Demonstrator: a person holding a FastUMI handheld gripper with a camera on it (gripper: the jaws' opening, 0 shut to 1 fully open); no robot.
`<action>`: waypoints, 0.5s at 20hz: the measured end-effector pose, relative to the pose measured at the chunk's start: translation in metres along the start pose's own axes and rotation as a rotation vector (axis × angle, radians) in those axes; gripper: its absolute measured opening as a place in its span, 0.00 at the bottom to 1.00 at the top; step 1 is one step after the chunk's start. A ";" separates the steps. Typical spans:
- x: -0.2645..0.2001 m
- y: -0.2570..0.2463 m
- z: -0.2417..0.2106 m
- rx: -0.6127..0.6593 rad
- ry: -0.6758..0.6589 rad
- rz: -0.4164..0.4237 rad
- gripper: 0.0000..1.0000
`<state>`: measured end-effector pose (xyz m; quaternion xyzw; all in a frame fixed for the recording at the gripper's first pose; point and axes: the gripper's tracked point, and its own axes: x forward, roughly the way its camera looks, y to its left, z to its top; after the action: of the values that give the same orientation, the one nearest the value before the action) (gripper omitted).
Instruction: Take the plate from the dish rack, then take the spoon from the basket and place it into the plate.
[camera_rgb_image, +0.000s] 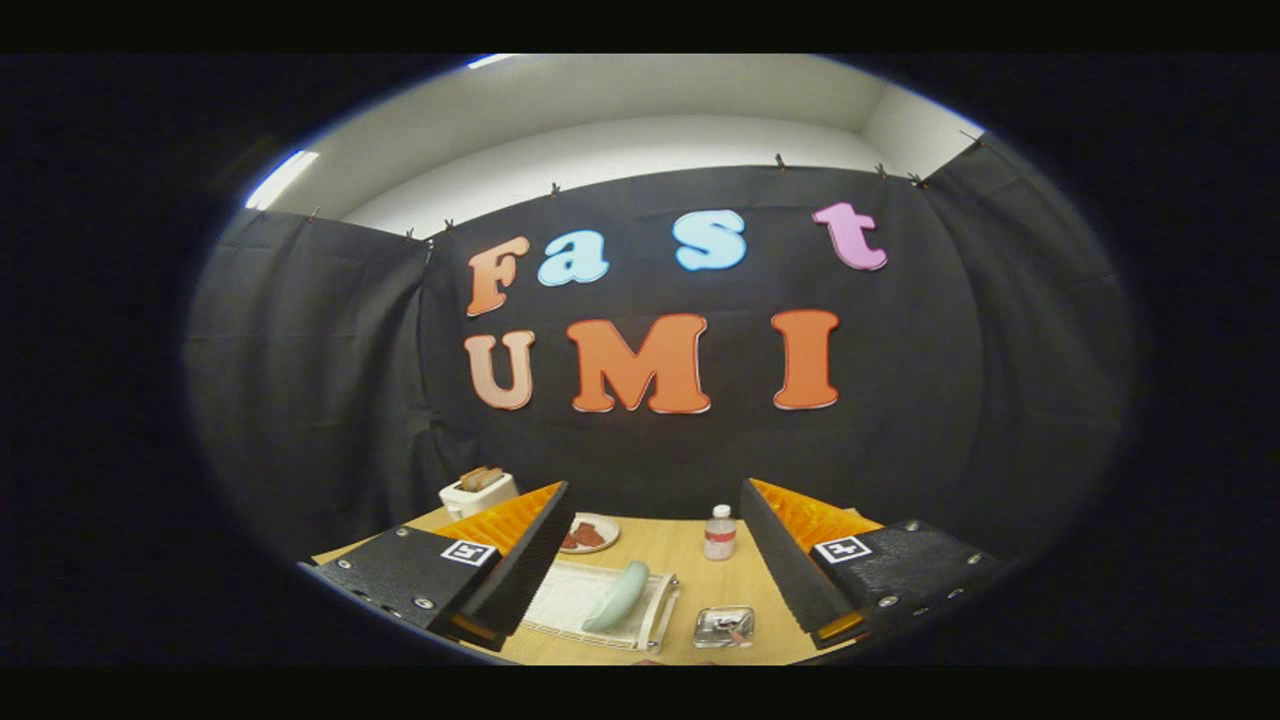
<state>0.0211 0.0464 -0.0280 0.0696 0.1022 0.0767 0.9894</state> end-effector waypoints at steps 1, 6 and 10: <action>0.003 0.003 -0.008 0.018 0.036 0.016 1.00; 0.030 0.011 -0.038 0.038 0.179 0.039 0.99; 0.048 0.016 -0.076 0.075 0.359 0.053 0.99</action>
<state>0.0487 0.0790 -0.1086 0.0944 0.2779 0.1099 0.9496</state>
